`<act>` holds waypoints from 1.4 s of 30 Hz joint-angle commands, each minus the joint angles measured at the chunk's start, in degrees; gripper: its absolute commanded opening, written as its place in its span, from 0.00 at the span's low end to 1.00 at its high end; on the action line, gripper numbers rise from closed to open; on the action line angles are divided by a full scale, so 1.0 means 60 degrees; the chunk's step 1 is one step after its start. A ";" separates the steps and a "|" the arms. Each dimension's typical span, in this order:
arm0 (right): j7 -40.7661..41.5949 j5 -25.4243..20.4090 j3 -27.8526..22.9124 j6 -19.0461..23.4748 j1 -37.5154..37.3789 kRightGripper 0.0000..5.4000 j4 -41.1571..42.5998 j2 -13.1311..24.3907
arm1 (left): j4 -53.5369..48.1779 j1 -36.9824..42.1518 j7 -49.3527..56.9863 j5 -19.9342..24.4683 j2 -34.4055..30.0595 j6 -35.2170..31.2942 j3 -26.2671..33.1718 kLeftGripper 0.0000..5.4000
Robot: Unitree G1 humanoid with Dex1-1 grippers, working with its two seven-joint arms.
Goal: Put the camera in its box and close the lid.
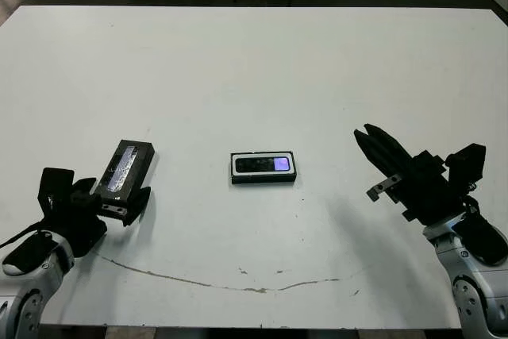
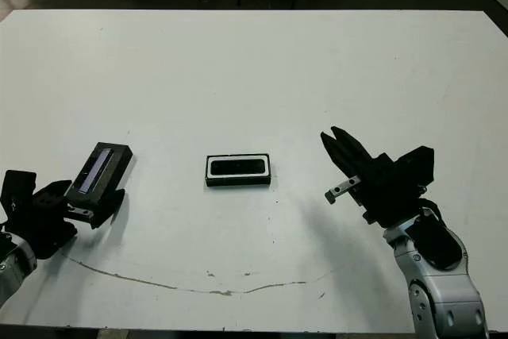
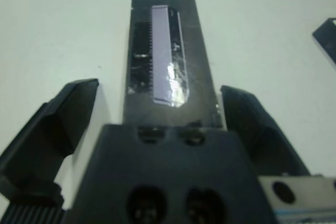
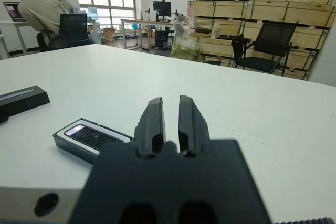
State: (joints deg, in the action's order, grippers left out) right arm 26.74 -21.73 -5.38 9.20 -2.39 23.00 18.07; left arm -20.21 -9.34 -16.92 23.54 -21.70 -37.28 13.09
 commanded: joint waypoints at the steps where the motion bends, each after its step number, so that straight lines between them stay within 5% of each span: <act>1: -0.0006 0.0003 -0.0049 0.0024 -0.0064 0.00 -0.0033 0.0056 | 0.0196 -0.0228 0.0052 -0.0045 0.0040 -0.0320 -0.0050 1.00; 13: -0.0060 0.0002 -0.0040 0.0095 -0.0114 0.00 0.0119 0.0057 | 0.0003 -0.0347 0.0226 0.0221 0.0257 -0.0883 0.0122 1.00; 17: -0.0294 -0.0107 -0.0066 0.0602 -0.0163 0.00 0.0391 0.0075 | 0.0232 -0.0252 0.0005 0.0500 0.0199 -0.1139 0.0164 1.00; 23: -0.0051 -0.0007 -0.0064 0.0082 -0.0126 0.00 0.0063 0.0040 | 0.0823 -0.0073 -0.0047 0.0959 0.0331 -0.1469 0.0306 1.00; 33: -0.0174 -0.0063 -0.0058 0.0261 -0.0136 0.00 0.0148 0.0029 | 0.0790 0.0099 0.0426 0.0720 -0.0041 -0.2082 -0.0035 0.63; 39: -0.0167 -0.0028 -0.0060 0.0219 -0.0130 0.00 0.0122 0.0027 | 0.0928 -0.0120 -0.0601 0.0003 -0.0835 -0.0921 -0.0702 0.62; 42: -0.0271 0.0060 -0.0047 0.0239 -0.0152 0.00 0.0162 0.0018 | 0.0484 -0.0198 -0.0527 -0.0127 -0.1046 -0.1263 -0.0795 0.58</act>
State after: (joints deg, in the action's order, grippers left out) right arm 25.54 -21.66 -5.40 9.82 -2.52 24.03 18.07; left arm -18.33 -7.59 -19.79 23.46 -27.43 -40.66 10.29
